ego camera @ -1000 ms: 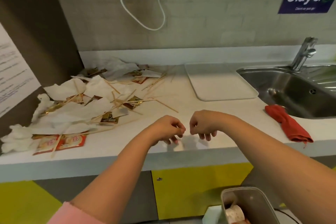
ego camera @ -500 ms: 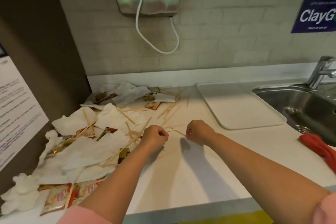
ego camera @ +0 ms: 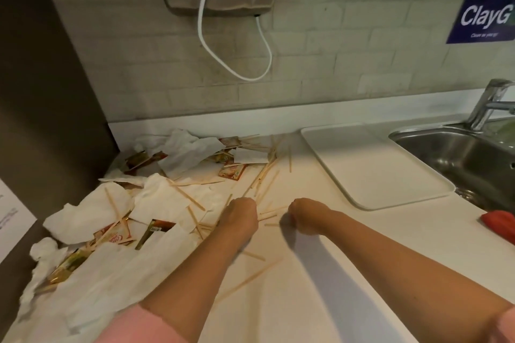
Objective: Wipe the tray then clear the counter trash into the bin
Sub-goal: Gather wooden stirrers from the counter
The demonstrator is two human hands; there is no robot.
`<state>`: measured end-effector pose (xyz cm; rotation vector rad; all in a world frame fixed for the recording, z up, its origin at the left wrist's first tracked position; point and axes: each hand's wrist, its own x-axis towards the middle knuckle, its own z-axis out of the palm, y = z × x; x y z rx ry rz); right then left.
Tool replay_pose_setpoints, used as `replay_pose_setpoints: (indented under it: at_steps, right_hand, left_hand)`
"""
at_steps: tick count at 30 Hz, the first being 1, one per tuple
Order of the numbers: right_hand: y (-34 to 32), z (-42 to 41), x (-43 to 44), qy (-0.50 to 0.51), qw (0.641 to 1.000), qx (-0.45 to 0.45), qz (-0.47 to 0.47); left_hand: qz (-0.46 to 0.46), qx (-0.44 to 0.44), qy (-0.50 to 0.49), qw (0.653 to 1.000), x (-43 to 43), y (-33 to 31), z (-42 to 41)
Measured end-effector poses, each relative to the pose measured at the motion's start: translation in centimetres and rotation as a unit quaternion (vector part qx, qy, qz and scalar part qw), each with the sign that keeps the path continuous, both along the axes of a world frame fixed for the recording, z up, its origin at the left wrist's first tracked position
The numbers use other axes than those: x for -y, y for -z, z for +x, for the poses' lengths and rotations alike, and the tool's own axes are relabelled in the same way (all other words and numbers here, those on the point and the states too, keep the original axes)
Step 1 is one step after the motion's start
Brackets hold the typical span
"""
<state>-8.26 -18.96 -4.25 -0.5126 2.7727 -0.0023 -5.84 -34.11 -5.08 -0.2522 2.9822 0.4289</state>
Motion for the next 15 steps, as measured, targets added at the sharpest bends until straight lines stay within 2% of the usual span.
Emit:
replay_pose_setpoints:
  at_steps: [3,6,10,15]
  right_hand:
    - [-0.6,-0.1,0.0,-0.029,1.000,0.011,-0.004]
    - [-0.9,-0.9,-0.1,-0.006,0.997,0.002,-0.079]
    - [-0.1,-2.2,-0.1,0.022,0.987,0.013,-0.158]
    - [1.8,-2.8,-0.2,0.034,0.984,-0.079,-0.156]
  left_hand:
    - [0.035,-0.020,0.004,0.999,1.0,-0.9,-1.0]
    - [0.097,-0.045,-0.014,0.994,1.7,-1.8,-1.7]
    - [0.119,-0.017,-0.039,0.992,1.4,-1.5,-2.2]
    - [0.112,0.011,-0.041,0.993,0.9,-0.3,-2.9]
